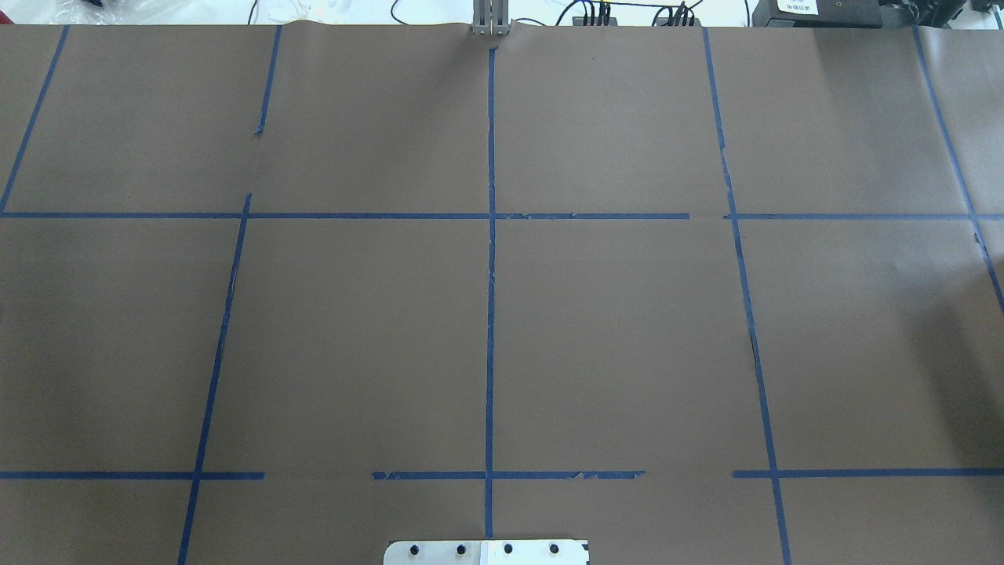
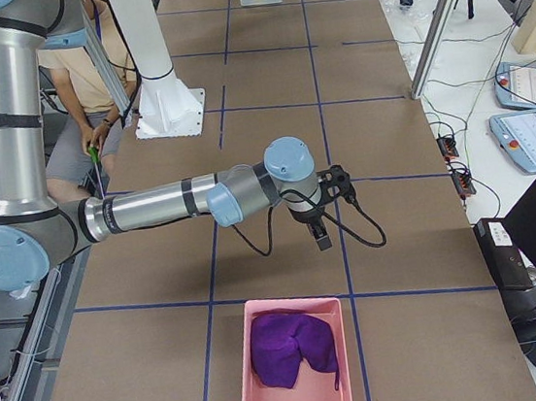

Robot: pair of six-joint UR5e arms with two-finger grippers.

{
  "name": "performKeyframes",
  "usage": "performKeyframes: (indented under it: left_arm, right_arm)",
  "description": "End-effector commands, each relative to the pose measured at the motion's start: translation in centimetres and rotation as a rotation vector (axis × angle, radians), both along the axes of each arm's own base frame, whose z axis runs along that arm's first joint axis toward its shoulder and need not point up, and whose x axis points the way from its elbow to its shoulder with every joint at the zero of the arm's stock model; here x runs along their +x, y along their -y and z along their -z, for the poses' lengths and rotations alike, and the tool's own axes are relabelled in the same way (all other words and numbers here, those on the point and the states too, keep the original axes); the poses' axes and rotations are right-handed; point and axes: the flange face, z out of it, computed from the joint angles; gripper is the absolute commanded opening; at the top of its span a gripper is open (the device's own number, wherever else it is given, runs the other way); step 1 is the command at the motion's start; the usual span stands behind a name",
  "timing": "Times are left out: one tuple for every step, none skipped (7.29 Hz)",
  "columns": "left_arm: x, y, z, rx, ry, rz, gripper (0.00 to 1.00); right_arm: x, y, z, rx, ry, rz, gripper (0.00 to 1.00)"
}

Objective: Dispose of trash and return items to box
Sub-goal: 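Carry the green bowl with the left gripper and lower it into the clear bin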

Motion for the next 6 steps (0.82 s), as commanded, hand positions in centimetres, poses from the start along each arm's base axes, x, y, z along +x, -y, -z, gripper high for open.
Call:
performKeyframes:
  left_arm:
    - [0.2,0.0,0.1,-0.005,-0.016,0.008,0.29]
    - [0.2,0.1,0.2,0.001,-0.013,0.003,0.79]
    - [0.2,0.3,0.6,0.021,-0.010,0.003,1.00]
    - [0.1,1.4,2.8,0.048,-0.012,0.020,1.00]
    - [0.6,3.3,7.0,0.029,-0.074,0.118,1.00]
    - [3.2,5.4,10.9,-0.012,-0.150,0.182,1.00]
  right_arm:
    - [-0.1,0.0,0.0,-0.001,0.000,0.000,1.00]
    - [-0.1,0.0,0.0,-0.001,-0.001,0.000,1.00]
    - [-0.1,0.0,0.0,-0.001,-0.001,0.000,1.00]
    - [0.0,0.1,0.0,-0.003,-0.001,-0.004,1.00]
    - [-0.1,0.4,0.4,-0.004,0.001,-0.008,1.00]
    - [-0.2,0.5,0.7,-0.013,0.013,-0.017,0.99]
